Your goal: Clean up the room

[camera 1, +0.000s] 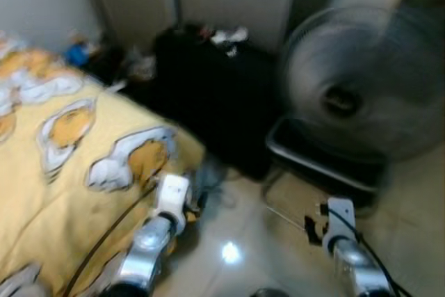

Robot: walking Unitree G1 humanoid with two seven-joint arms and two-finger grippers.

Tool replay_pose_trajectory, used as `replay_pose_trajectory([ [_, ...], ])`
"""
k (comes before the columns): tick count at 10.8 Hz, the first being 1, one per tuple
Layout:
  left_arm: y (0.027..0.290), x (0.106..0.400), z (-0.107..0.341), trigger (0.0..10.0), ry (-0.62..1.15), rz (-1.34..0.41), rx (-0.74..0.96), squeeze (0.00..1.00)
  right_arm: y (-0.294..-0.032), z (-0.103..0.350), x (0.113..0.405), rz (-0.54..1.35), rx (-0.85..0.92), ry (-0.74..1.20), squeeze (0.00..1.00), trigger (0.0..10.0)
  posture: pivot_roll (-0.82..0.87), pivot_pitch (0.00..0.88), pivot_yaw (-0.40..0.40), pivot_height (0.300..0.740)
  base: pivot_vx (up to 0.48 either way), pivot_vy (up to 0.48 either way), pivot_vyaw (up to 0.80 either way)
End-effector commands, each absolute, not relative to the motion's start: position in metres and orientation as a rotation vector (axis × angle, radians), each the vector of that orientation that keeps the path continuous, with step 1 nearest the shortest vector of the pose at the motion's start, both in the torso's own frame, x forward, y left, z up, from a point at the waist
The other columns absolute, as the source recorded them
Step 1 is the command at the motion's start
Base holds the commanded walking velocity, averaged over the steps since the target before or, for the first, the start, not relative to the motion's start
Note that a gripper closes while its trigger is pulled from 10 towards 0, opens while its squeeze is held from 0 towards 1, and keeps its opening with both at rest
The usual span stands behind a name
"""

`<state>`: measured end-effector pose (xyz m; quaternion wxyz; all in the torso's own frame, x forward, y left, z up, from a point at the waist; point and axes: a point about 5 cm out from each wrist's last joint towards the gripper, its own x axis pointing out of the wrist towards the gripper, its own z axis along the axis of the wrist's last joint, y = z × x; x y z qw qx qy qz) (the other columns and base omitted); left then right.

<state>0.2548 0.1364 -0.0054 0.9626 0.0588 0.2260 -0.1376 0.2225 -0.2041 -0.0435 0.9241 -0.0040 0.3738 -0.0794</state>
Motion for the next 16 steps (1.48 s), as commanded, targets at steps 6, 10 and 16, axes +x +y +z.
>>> replay_pose_trajectory([
  [6, 0.150, 0.237, -0.048, 10.0, 0.721, -0.237, 0.135, 0.04, -0.184, -0.070, 0.204, -0.091, 0.099, 0.892, 0.00, 10.0, -0.13, 0.000, 0.054, 0.740, 0.232, 0.000, -0.21],
  [10, 0.156, 0.235, -0.052, 10.0, 0.738, -0.191, 0.099, 0.04, -0.181, -0.068, 0.211, -0.059, 0.085, 0.862, 0.00, 10.0, -0.13, 0.000, 0.050, 0.740, 0.367, 0.000, 0.00],
  [16, 0.155, 0.234, -0.053, 10.0, 0.746, -0.206, 0.105, 0.03, -0.182, -0.074, 0.202, -0.073, 0.111, 0.893, 0.00, 10.0, -0.13, 0.000, 0.059, 0.740, 0.366, 0.000, -0.51],
])
